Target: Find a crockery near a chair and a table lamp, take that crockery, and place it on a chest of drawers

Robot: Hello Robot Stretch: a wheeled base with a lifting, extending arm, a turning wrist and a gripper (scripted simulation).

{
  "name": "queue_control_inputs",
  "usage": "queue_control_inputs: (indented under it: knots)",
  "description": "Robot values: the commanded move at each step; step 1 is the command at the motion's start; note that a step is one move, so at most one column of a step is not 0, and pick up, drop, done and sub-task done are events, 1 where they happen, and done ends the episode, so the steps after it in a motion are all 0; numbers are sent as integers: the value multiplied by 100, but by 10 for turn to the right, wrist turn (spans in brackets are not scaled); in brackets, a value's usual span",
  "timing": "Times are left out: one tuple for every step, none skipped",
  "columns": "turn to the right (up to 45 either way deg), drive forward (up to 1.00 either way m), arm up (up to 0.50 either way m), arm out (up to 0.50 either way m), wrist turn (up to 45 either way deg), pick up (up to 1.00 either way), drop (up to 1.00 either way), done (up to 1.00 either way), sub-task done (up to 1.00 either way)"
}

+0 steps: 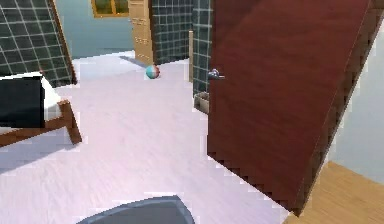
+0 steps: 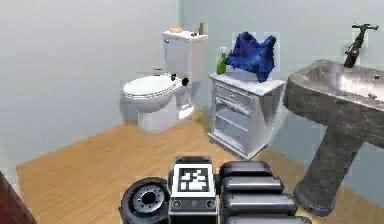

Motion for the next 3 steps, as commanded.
queue_control_inputs:
  knots:
    - [-210, 0, 0, 0, 0, 0, 0, 0, 0]
    - [0, 100, 0, 0, 0, 0, 0, 0, 0]
    - [-60, 0, 0, 0, 0, 0, 0, 0, 0]
